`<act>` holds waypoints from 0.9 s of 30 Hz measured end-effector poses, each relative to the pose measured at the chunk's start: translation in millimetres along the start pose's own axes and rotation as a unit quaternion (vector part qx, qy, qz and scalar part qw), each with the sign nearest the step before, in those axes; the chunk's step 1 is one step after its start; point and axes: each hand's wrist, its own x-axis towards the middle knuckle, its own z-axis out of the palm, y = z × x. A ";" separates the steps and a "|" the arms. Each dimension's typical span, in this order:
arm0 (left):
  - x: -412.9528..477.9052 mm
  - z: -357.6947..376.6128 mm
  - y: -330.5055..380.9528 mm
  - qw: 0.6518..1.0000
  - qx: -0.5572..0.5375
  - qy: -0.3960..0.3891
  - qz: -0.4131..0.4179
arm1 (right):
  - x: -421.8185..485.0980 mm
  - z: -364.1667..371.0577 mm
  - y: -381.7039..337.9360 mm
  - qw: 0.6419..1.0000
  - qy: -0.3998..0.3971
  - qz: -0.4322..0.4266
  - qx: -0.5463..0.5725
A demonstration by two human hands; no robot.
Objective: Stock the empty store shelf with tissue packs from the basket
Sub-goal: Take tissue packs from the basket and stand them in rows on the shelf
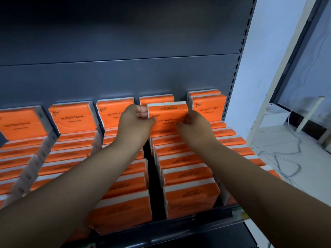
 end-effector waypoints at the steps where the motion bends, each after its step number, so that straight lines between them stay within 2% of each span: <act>1: -0.7 1.1 1.6 1.000 -0.005 -0.004 -0.005 | 1.7 1.5 0.4 1.000 -0.013 0.005 -0.007; 19: -10.2 2.9 4.6 0.996 -0.051 -0.073 -0.031 | 20.0 5.4 0.4 0.990 -0.141 0.018 -0.009; 24: -12.7 3.3 4.4 0.987 -0.126 -0.054 -0.080 | 22.0 1.5 1.3 0.981 -0.187 0.033 -0.043; 27: -13.1 4.0 4.2 0.989 -0.117 -0.044 -0.083 | 22.4 0.3 1.7 0.980 -0.191 0.038 -0.052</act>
